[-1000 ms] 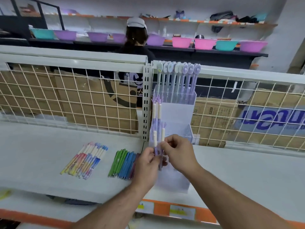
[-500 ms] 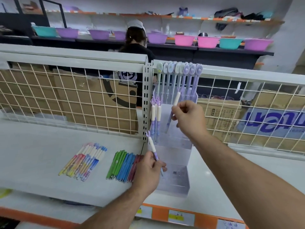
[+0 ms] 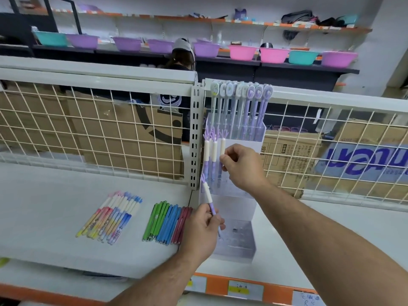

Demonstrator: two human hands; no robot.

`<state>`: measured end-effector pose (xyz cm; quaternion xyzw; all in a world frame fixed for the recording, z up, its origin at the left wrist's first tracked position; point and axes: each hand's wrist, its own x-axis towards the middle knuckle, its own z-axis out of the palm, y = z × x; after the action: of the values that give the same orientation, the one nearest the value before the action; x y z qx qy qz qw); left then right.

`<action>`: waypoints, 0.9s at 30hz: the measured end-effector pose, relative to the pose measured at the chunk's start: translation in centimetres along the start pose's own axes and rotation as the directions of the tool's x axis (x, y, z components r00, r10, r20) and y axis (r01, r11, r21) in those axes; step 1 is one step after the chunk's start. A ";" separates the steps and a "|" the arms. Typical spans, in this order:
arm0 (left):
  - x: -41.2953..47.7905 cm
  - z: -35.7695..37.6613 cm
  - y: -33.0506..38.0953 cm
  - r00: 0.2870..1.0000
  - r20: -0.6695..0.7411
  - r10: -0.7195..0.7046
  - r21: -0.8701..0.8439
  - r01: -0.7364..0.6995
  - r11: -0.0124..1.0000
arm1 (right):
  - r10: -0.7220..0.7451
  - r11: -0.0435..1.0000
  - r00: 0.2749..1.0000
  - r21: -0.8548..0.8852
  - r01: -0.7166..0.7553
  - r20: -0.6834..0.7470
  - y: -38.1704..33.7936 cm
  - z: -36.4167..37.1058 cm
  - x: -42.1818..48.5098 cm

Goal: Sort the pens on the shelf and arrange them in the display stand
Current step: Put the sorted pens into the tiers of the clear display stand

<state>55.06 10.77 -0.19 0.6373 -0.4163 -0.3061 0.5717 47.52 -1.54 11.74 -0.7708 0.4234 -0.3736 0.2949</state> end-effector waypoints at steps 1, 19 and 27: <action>0.0 0.0 0.0 1.000 -0.001 0.003 0.000 -0.003 1.000 | -0.004 1.000 1.000 -0.006 0.004 -0.003 0.0 0.0 0.1; 0.2 0.0 -0.7 0.998 0.035 0.059 0.001 -0.059 0.998 | 0.009 0.999 1.000 0.049 -0.009 0.013 1.5 0.6 -6.2; 0.3 -0.2 -1.0 0.994 0.074 0.081 0.015 -0.082 0.997 | 0.054 0.997 0.987 -0.056 -0.046 0.151 2.1 1.7 -8.1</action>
<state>55.59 10.57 -1.15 0.6133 -0.4654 -0.3021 0.5622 45.11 4.84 6.53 -0.7938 0.4284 -0.2947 0.3153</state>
